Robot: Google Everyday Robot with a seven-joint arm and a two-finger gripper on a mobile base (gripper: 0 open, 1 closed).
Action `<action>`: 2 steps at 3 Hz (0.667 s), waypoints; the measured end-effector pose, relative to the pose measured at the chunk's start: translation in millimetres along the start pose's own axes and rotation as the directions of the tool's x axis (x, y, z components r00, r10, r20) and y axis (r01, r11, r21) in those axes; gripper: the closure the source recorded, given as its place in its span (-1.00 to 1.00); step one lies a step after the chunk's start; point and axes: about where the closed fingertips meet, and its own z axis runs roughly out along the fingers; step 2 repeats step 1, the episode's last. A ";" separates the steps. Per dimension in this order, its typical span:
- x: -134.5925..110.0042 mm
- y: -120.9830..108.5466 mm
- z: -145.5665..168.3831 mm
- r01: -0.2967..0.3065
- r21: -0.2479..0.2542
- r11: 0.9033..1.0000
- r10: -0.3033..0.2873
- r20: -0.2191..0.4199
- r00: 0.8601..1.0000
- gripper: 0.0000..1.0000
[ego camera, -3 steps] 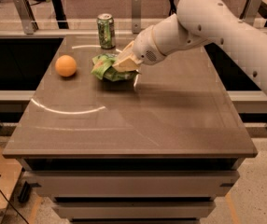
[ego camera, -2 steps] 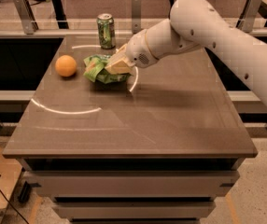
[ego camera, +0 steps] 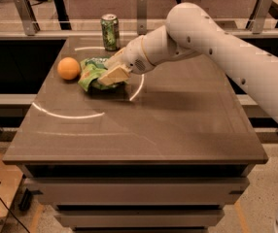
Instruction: Move green rice chip bag near orange
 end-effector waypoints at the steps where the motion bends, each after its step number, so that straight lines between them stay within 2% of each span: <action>1: -0.5 1.0 1.7 0.001 -0.004 1.000 -0.001 0.001 1.000 -1.00; 2: -0.5 1.0 1.7 0.001 -0.004 1.000 -0.001 0.001 1.000 -1.00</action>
Offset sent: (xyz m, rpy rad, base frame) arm 0.0000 0.0000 0.0000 0.0000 0.0000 0.0000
